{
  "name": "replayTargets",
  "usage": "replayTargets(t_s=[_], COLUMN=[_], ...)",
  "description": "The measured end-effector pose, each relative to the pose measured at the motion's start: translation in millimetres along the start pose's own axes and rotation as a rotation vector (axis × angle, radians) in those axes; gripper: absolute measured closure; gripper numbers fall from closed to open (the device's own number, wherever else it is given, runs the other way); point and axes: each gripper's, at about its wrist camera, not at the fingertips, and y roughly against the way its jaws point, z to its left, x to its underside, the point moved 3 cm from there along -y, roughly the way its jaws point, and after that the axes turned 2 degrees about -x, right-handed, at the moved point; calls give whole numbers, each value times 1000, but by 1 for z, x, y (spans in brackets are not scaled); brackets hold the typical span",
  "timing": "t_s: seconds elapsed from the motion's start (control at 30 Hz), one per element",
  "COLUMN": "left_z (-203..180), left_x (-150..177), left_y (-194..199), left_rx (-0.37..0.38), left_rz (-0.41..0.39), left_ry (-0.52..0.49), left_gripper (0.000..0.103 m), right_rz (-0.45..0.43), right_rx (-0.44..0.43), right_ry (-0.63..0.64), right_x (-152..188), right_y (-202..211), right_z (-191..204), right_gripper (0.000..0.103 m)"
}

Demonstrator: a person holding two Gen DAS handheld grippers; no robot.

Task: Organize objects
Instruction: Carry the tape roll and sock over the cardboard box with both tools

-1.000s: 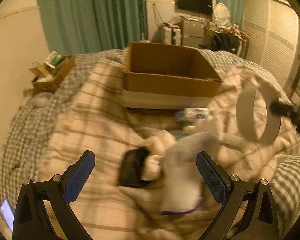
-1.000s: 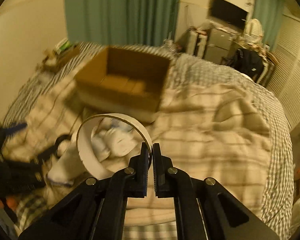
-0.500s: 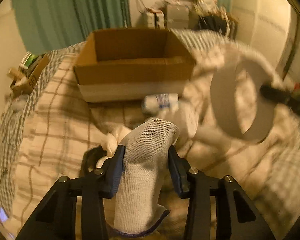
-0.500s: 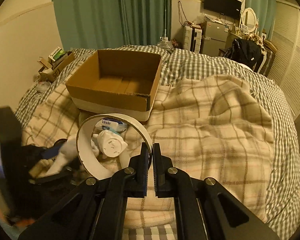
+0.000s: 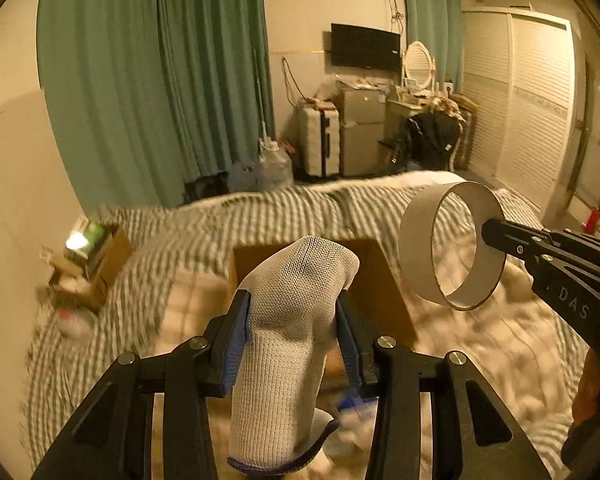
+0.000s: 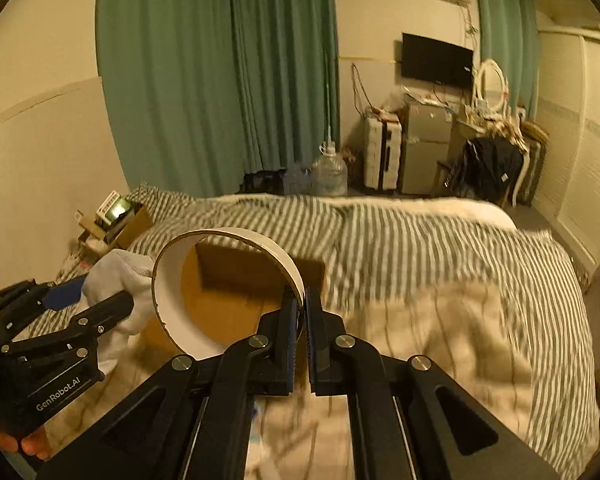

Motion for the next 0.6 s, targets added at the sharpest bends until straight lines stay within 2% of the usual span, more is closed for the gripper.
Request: replayTargets(t_s=[0.1,0.2,0.43,0.6], left_z=[7,10,7,9], left_x=[-11,-5,26,36], left_y=[-28,-58,-127,-151], left_rx=[17,31,61,63], left_rz=[15,51,173,183], left_ry=[22,42,53,60], left_gripper=[60,60,60,58], right_rz=[7,49,144,188], right_rx=[14,5,-30,-51], right_ry=[23,31,18,2], right_x=[-17,-16,21,39], right_y=[-32,-71,-151,-184], right_z=[1,0,-7,-13], right_gripper=[99,99,99,98])
